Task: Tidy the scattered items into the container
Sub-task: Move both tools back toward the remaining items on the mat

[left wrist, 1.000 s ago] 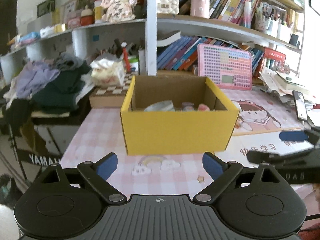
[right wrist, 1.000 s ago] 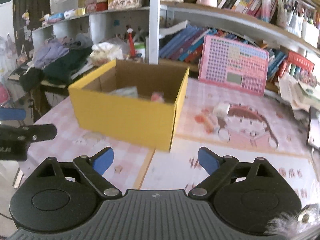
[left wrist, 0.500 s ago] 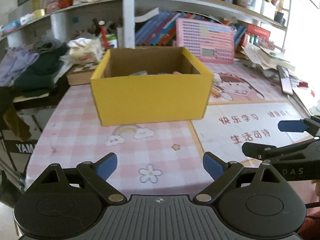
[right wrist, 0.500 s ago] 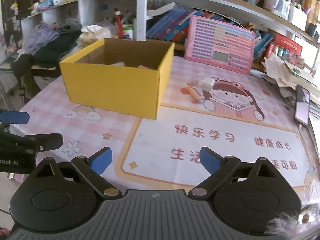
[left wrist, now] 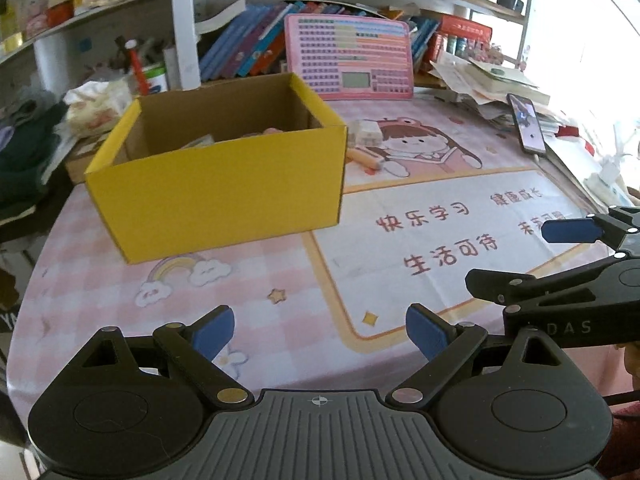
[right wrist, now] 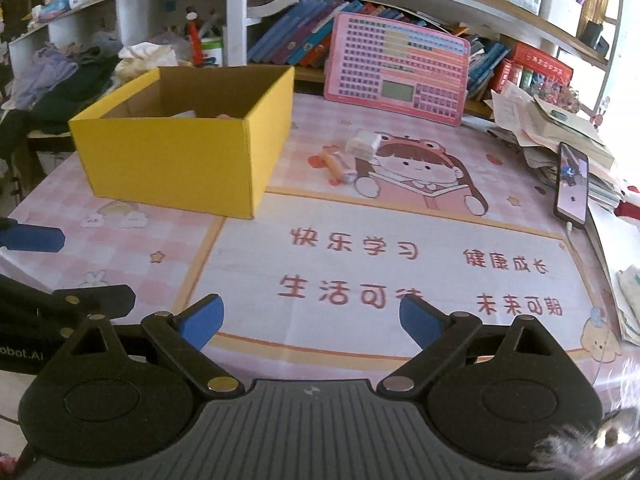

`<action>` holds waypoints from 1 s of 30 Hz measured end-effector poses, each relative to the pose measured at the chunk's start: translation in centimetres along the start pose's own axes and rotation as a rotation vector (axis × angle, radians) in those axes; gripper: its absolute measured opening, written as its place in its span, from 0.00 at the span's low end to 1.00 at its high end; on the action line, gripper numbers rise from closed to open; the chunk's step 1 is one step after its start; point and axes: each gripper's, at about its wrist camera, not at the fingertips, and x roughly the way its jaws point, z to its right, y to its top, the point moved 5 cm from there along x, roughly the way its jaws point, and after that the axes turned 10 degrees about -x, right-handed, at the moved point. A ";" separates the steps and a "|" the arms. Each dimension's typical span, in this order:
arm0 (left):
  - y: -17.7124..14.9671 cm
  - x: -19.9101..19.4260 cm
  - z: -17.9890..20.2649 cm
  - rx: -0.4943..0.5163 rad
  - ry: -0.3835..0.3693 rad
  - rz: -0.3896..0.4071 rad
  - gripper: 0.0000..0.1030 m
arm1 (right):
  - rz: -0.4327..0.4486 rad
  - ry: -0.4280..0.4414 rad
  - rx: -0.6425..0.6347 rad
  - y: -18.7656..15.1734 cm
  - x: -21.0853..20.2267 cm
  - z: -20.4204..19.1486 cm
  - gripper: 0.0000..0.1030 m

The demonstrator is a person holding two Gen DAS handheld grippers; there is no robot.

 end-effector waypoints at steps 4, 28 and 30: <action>0.6 0.9 1.2 0.020 -0.004 -0.011 0.92 | -0.007 -0.015 0.029 -0.1 0.6 1.8 0.94; 3.9 9.2 11.2 0.114 -0.109 -0.089 0.92 | -0.071 -0.087 0.086 -0.2 4.9 13.7 0.94; 4.5 10.1 12.0 0.114 -0.108 -0.089 0.92 | -0.073 -0.082 0.079 0.2 5.6 14.6 0.94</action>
